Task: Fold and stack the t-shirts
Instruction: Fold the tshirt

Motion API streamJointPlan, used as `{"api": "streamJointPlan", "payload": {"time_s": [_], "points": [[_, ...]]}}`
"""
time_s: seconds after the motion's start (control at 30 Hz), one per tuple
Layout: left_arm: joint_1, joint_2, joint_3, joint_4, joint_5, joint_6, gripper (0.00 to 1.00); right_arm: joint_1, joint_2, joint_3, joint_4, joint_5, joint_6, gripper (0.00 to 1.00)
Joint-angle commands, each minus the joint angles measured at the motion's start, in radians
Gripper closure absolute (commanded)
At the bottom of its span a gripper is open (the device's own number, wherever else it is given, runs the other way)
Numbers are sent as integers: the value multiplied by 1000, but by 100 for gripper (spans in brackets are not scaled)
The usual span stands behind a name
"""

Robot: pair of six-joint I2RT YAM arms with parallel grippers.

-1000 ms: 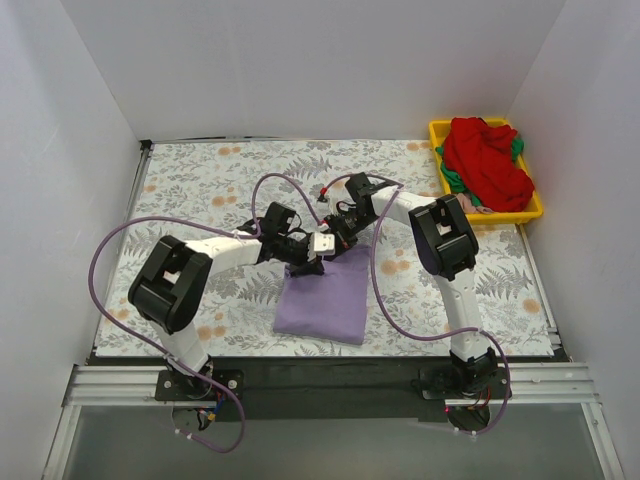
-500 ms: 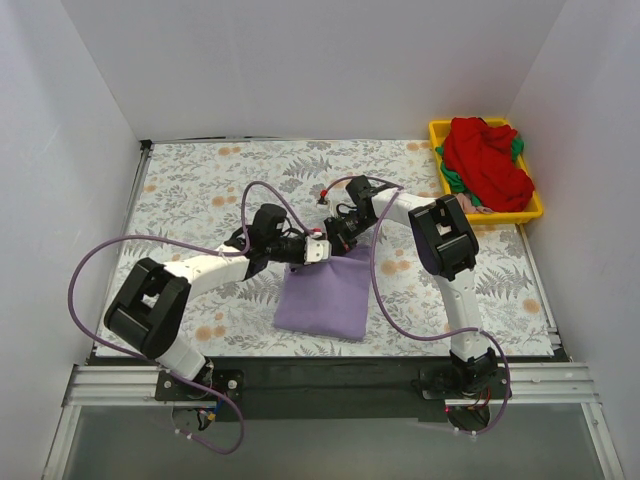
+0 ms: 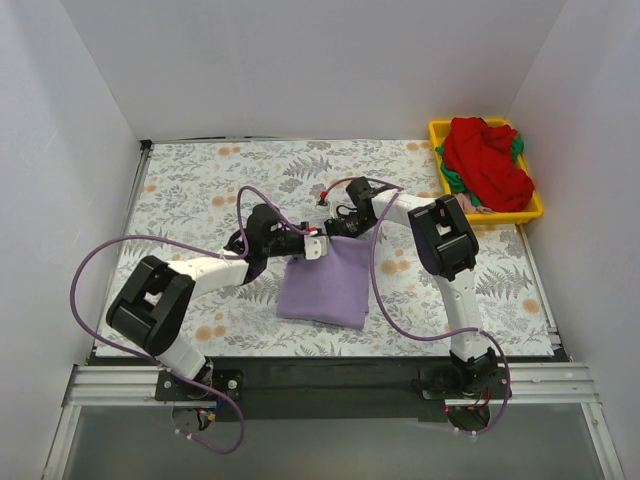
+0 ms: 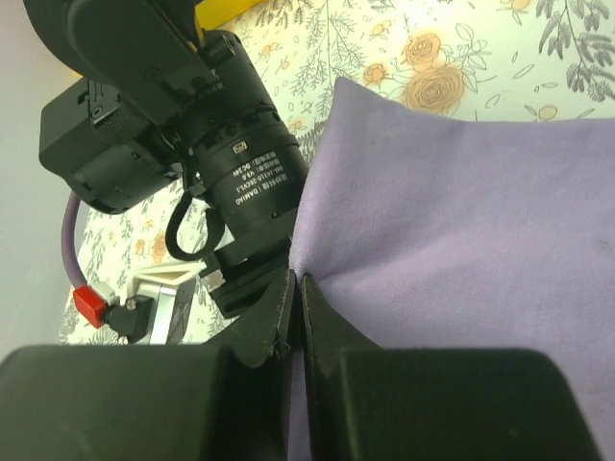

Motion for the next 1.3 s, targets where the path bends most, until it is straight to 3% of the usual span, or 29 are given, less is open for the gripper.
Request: {"api": "streamJointPlan", "payload": {"time_s": [0.0,0.4,0.6,0.87,1.27], "points": [[8,-13,-47,92,-10,37,100,14,-9,-17,-30,74,-42,99],[8,-125,-187,135,46,154,100,20,-93,98,-88,111,-57,99],[6,-147,-208,149,59,173,100,19,-55,173,-107,157,-73,99],[6,-139,-219,192,58,198,100,23,73,177,-107,174,-109,99],[6,-56,-162,278,0,203,100,42,70,92,-111,114,-159,99]]}}
